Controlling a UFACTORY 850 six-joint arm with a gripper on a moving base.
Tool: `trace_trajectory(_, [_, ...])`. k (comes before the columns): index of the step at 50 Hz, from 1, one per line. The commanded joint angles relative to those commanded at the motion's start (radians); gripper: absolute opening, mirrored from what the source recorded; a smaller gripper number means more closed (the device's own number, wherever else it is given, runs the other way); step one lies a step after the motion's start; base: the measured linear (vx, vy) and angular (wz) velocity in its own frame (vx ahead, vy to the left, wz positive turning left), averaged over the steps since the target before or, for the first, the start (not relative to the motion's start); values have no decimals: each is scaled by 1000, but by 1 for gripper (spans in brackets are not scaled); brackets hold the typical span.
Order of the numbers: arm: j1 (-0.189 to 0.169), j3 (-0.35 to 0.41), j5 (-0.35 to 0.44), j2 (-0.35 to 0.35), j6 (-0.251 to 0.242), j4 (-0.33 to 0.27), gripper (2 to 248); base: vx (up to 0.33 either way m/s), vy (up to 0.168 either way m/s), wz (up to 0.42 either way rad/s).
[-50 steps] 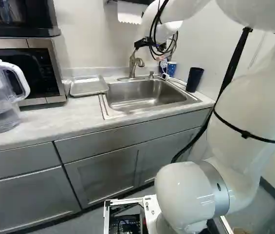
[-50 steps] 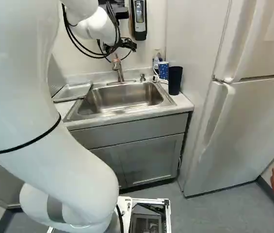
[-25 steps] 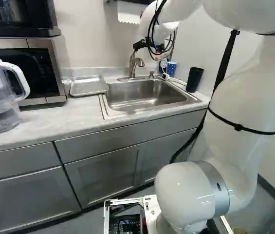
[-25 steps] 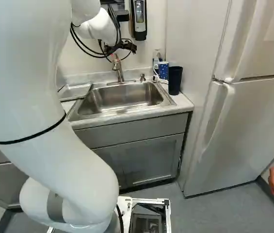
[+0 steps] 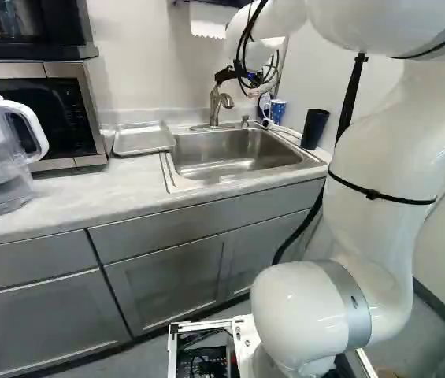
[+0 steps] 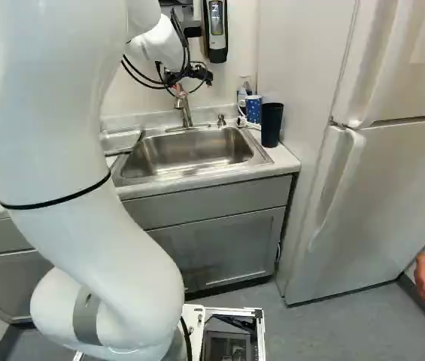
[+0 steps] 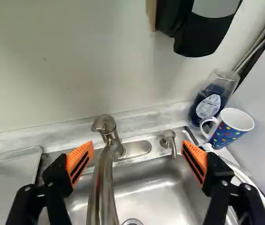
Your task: Rinse the cup and place it in the tray
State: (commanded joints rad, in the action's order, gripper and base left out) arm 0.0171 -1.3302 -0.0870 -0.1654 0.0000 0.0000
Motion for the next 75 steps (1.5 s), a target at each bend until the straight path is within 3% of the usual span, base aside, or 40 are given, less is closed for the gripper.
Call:
trace_trajectory(36, [-1,-105,-34,-95,0,0,247,0,0,0])
trace_trajectory(75, [-12,-101,-34,-91,0,0,247,0,0,0])
